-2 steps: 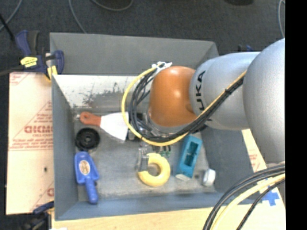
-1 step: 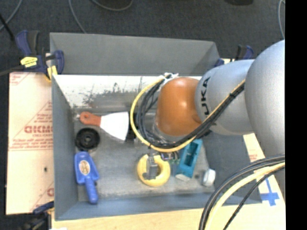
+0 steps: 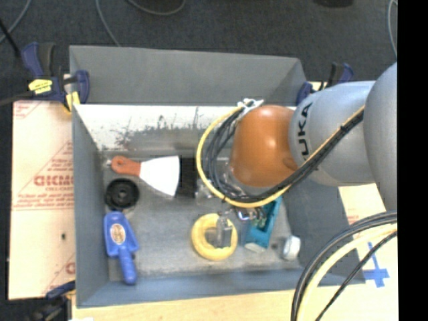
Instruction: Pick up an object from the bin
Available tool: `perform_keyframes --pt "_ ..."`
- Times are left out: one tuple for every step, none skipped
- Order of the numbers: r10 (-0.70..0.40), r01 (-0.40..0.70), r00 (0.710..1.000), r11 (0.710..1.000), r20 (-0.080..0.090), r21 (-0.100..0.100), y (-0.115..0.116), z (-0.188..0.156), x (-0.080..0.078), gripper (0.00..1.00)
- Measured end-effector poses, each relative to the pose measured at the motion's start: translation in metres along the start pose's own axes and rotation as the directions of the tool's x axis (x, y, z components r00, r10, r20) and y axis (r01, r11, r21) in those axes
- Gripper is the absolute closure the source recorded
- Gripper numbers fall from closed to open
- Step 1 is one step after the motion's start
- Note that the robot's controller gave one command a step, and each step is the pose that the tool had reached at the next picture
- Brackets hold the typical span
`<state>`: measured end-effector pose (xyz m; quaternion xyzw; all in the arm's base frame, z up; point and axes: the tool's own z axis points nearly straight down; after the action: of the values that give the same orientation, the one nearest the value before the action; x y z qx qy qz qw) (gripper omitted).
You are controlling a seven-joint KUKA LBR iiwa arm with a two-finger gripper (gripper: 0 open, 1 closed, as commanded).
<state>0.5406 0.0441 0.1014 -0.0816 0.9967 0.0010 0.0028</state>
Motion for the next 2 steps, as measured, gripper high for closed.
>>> perform_keyframes --pt "0.236 -0.236 0.972 0.972 -0.002 0.002 -0.016 0.007 0.004 0.00" --pt "-0.030 0.030 1.000 1.000 0.000 -0.001 -0.024 0.024 0.014 1.00"
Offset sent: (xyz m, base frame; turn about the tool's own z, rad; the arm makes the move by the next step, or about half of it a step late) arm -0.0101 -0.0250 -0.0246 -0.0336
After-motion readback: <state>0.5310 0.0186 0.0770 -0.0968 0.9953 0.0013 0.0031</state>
